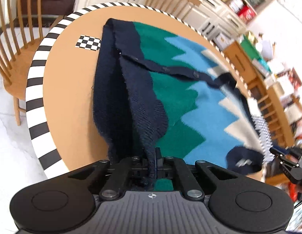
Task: Fold clothes
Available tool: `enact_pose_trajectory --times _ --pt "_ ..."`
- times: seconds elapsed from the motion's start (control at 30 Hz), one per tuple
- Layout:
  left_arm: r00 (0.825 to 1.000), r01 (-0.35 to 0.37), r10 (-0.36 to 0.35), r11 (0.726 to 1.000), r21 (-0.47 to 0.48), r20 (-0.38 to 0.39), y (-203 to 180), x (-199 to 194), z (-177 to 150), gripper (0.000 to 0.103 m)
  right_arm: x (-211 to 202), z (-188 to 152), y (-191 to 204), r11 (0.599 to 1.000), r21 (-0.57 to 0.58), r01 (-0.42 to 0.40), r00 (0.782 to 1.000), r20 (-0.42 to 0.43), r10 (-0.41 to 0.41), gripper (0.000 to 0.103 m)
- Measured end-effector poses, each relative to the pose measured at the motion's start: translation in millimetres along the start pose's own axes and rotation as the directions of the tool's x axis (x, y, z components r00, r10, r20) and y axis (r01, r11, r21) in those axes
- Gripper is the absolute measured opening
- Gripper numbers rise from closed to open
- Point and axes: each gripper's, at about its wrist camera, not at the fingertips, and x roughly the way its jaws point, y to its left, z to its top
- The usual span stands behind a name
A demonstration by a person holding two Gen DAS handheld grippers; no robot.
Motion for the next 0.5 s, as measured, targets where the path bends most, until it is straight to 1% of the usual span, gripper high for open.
enact_pose_trajectory --times 0.03,0.07,0.1,0.13,0.2,0.27,0.3,0.33,0.37,0.4,0.43,0.5 --pt "1.0 -0.003 0.003 1.0 0.012 -0.002 -2.3 2.7 -3.1 0.005 4.1 -6.9 11.6 0.997 -0.071 0.008 1.0 -0.018 -0.009 0.034" --pt "1.0 -0.006 0.006 1.0 0.025 -0.004 -4.6 5.4 -6.2 0.01 8.2 -13.2 22.3 0.991 -0.131 0.018 0.999 -0.033 -0.023 0.034" --pt "1.0 -0.008 0.008 0.999 0.035 -0.005 -6.9 8.0 -8.6 0.02 12.9 -17.7 30.9 0.985 -0.17 0.038 0.998 -0.044 -0.046 0.034" --pt "1.0 -0.008 0.008 0.999 0.042 -0.004 -9.3 10.7 -10.2 0.026 19.0 -20.2 37.3 0.979 -0.195 0.063 0.996 -0.051 -0.074 0.034" --pt "1.0 -0.018 0.018 0.998 0.058 -0.003 -15.2 15.9 -11.0 0.044 33.4 -21.3 43.9 0.968 -0.227 0.105 0.99 -0.063 -0.123 0.035" --pt "1.0 -0.022 0.023 0.997 0.072 -0.005 -20.0 20.3 -9.7 0.053 49.2 -20.5 48.8 0.954 -0.265 0.136 0.983 -0.08 -0.163 0.035" --pt "1.0 -0.024 0.024 0.997 0.075 -0.001 -22.4 23.4 -8.0 0.054 53.0 -18.9 49.9 0.949 -0.274 0.154 0.982 -0.069 -0.179 0.035" --pt "1.0 -0.026 0.026 0.997 0.073 0.004 -23.9 26.4 -6.7 0.054 53.0 -15.6 49.2 0.95 -0.263 0.166 0.982 -0.046 -0.184 0.028" --pt "1.0 -0.027 0.027 0.997 0.066 0.008 -25.0 29.2 -5.4 0.048 53.0 -12.3 48.4 0.951 -0.252 0.178 0.982 -0.024 -0.19 0.021" --pt "1.0 -0.024 0.024 0.998 0.061 0.01 -25.3 31.5 -4.2 0.021 50.4 -7.9 45.1 0.958 -0.224 0.181 0.983 0.0 -0.186 0.001" --pt "1.0 -0.017 0.017 0.999 0.05 0.006 -24.0 32.0 -3.1 0.002 42.7 -2.8 37.8 0.969 -0.176 0.176 0.984 0.026 -0.174 0.002" --pt "1.0 -0.001 0.002 1.0 0.014 -0.005 -18.4 26.8 -2.2 0.003 23.7 4.1 22.2 0.98 -0.093 0.175 0.983 0.072 -0.168 0.002"
